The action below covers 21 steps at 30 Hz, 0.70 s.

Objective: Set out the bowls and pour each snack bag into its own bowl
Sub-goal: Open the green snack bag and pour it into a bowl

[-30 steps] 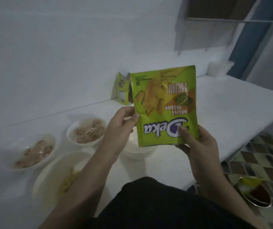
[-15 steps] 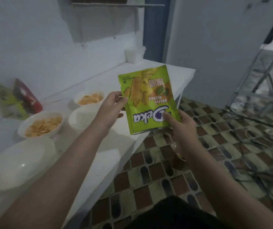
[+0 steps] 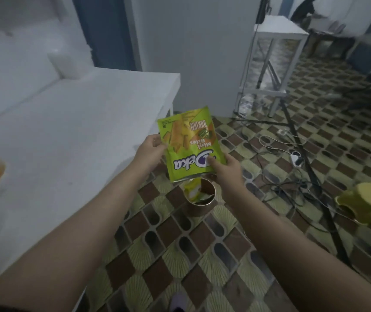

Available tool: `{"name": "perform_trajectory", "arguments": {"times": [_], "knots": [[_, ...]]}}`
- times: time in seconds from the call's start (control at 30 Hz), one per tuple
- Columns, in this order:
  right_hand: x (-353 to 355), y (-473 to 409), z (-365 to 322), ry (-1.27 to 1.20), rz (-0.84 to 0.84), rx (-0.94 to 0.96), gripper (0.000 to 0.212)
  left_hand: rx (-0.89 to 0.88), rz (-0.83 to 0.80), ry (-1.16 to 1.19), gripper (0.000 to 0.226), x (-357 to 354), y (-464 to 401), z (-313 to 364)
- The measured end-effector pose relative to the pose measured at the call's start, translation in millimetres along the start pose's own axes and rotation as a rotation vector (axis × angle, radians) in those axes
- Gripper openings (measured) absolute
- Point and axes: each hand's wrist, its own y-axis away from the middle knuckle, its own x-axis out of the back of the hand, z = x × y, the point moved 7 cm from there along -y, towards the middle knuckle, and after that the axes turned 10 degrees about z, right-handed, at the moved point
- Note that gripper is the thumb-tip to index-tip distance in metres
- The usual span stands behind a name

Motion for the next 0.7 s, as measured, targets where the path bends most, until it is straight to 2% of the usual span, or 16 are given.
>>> {"name": "perform_trajectory", "arguments": {"times": [0.17, 0.33, 0.37, 0.43, 0.47, 0.5, 0.57, 0.7], "knots": [[15.4, -81.2, 32.3, 0.092, 0.118, -0.057, 0.004, 0.042, -0.118, -0.167, 0.049, -84.5, -72.7, -28.1], [30.0, -145.7, 104.4, 0.218, 0.216, -0.192, 0.013, 0.097, -0.134, -0.221, 0.049, -163.8, -111.5, -78.3], [33.3, -160.0, 127.4, 0.260, 0.223, -0.212, 0.003, 0.111, -0.124, -0.213, 0.047, -177.8, -117.0, -93.8], [45.9, -196.1, 189.3, 0.337, 0.233, -0.257, 0.032, 0.155, -0.106, -0.212, 0.043, -203.1, -124.7, -130.1], [46.8, -197.3, 193.4, 0.350, 0.224, -0.271, 0.035, 0.172, -0.101, -0.213, 0.042, -204.5, -123.3, -137.1], [49.2, -217.9, 221.4, 0.379, 0.222, -0.291, 0.030, 0.205, -0.085, -0.217, 0.041, -225.2, -135.1, -172.8], [46.9, -233.2, 234.8, 0.386, 0.236, -0.340, 0.019, 0.240, -0.061, -0.202, 0.038, -240.7, -144.6, -210.0], [38.6, -299.2, 329.8, 0.511, 0.217, -0.368, 0.022, 0.258, -0.051, -0.208, 0.040, -274.3, -169.2, -303.7]]}}
